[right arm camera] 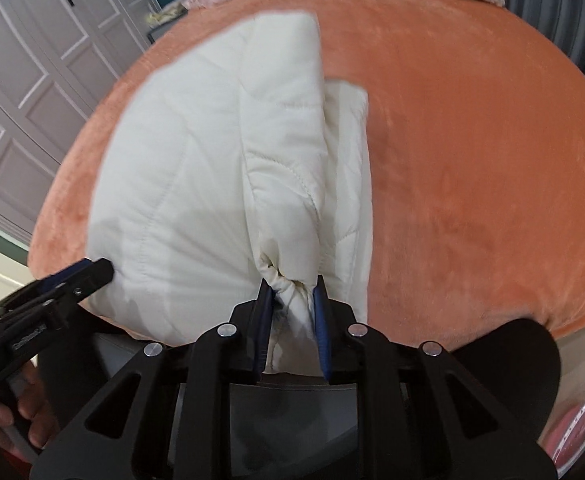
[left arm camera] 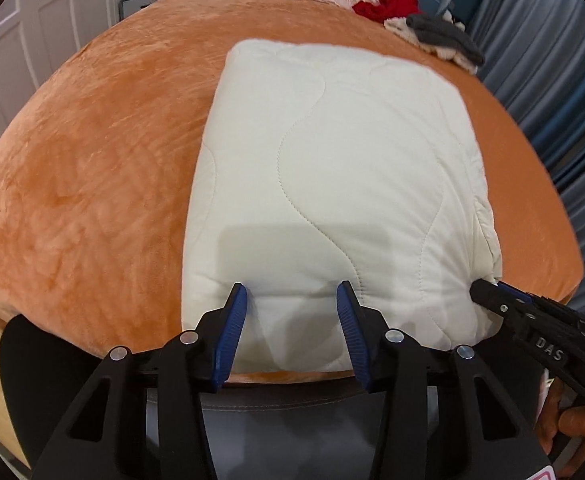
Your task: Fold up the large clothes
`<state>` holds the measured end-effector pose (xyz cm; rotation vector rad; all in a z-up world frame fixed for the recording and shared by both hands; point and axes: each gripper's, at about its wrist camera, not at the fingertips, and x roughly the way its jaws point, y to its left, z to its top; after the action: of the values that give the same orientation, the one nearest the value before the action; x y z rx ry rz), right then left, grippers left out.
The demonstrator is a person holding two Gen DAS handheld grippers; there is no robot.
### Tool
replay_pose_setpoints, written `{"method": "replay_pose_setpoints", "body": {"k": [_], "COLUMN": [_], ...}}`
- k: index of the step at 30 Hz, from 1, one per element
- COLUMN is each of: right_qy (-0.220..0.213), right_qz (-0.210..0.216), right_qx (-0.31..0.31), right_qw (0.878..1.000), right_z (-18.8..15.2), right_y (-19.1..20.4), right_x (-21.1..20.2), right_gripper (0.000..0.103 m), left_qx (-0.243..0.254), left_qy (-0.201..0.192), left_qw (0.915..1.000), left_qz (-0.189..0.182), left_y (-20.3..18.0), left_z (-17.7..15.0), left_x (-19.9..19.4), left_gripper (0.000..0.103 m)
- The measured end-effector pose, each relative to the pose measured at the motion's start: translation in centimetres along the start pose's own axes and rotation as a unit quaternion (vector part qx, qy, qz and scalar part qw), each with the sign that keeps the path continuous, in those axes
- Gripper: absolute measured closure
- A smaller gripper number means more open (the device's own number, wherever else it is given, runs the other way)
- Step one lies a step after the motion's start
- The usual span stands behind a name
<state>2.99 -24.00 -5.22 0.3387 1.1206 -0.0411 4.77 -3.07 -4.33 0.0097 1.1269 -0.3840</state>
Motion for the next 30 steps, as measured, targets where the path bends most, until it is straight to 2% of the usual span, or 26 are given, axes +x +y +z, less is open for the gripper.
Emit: {"method": "replay_pose_setpoints", "body": {"k": [11,19,22,26,28,30], "right_qy": [0.023,0.020,0.019,0.019,-0.005,-0.033], "right_qz": [0.004,0.001,0.022,0.065,0.073,0.081], "right_qx": [0.020,0.015,0.023,0.068,0.080,0.081], "right_qw": [1.000,1.000,0.999,0.995,0.994,0.993], "right_z": [-0.5,-0.5,-0.5,-0.4,0.1,1.2], "right_y": [-1.0,-1.0,-1.3,-2.9,-3.2,-3.1], "right_x": [3.9,4.2,3.4,0.3,-2.2,-4.3], "right_gripper": [0.083,0.082,0.080,0.064,0.053,0.049], "left_qx": [0.030,0.042,0.038,0.018,0.000,-0.016], "left_qy": [0.002,-0.016,-0.015,-0.013,-0.026,-0.045], "left_qw": [0.9988,0.9976,0.9983,0.9998,0.9996,0.9988], "left_qz": [0.038,0.052,0.042,0.001,-0.008,-0.013], "left_y": [-1.0,-1.3,-1.0,0.6,1.6,3.1], "left_z": [-0.1,-0.2,-0.1,0.9,1.8,3.7], "left_x": [2.8,3.7,3.2,0.4,-1.2,-2.7], "left_gripper": [0.059,0.059,0.059,0.059,0.059,0.059]}}
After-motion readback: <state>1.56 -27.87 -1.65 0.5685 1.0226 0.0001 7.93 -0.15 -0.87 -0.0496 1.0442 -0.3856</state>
